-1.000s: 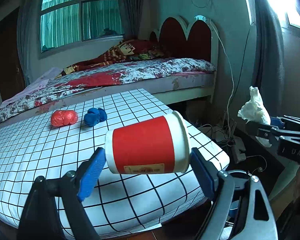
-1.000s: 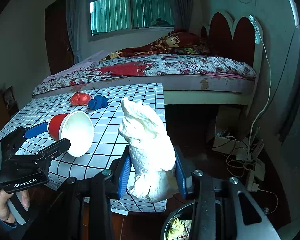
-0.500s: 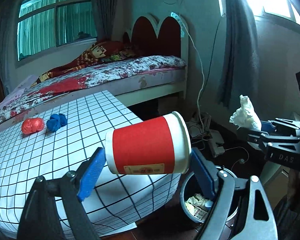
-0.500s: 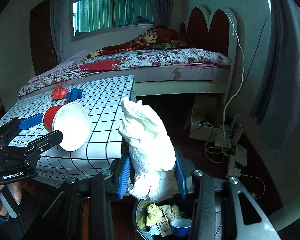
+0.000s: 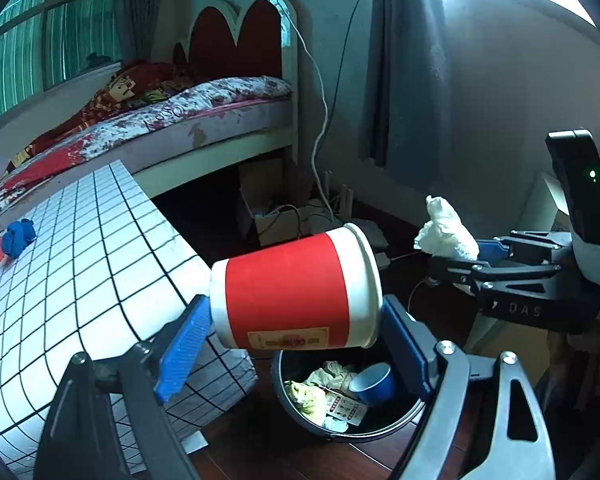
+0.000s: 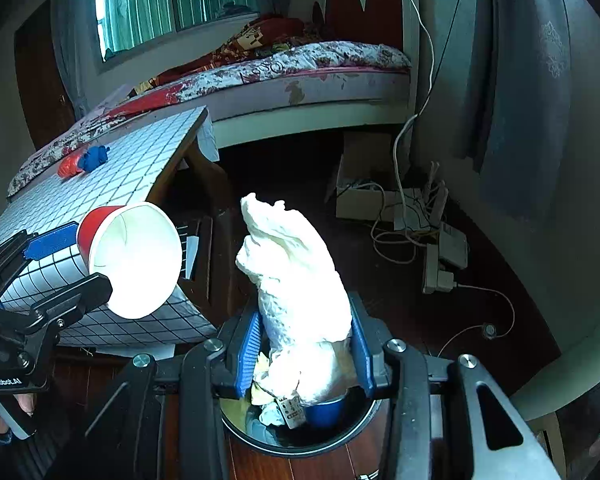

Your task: Collect trash

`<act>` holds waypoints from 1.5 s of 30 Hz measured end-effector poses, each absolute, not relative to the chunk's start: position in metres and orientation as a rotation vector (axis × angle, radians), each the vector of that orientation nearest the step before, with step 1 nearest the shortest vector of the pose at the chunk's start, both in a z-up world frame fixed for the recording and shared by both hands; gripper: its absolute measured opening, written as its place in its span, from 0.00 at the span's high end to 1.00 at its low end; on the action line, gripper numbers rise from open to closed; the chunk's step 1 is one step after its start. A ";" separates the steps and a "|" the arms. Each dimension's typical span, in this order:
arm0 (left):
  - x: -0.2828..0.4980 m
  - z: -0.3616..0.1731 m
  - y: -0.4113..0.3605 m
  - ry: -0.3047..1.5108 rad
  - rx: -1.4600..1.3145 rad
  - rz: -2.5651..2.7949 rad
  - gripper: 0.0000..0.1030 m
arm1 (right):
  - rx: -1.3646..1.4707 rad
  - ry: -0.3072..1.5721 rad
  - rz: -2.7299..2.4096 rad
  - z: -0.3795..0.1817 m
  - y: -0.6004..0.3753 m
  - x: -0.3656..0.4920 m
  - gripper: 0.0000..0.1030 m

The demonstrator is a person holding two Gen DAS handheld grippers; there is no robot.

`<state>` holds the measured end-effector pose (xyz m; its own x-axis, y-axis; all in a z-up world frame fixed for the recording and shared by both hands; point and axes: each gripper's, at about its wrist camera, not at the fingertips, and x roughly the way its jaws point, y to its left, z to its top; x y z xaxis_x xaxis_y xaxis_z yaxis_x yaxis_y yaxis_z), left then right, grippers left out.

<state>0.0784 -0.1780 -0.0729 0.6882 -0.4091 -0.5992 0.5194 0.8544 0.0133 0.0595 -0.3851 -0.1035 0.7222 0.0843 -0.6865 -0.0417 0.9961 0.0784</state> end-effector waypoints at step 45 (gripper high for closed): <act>0.119 -0.179 -0.193 0.912 0.099 -0.445 0.01 | -0.084 1.060 0.015 -0.203 -0.390 0.097 0.01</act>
<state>0.1193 -0.1933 -0.1786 0.5282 -0.3304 -0.7822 0.4132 0.9048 -0.1032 0.0968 -0.3900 -0.2028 0.4889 -0.0282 -0.8719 -0.0531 0.9967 -0.0620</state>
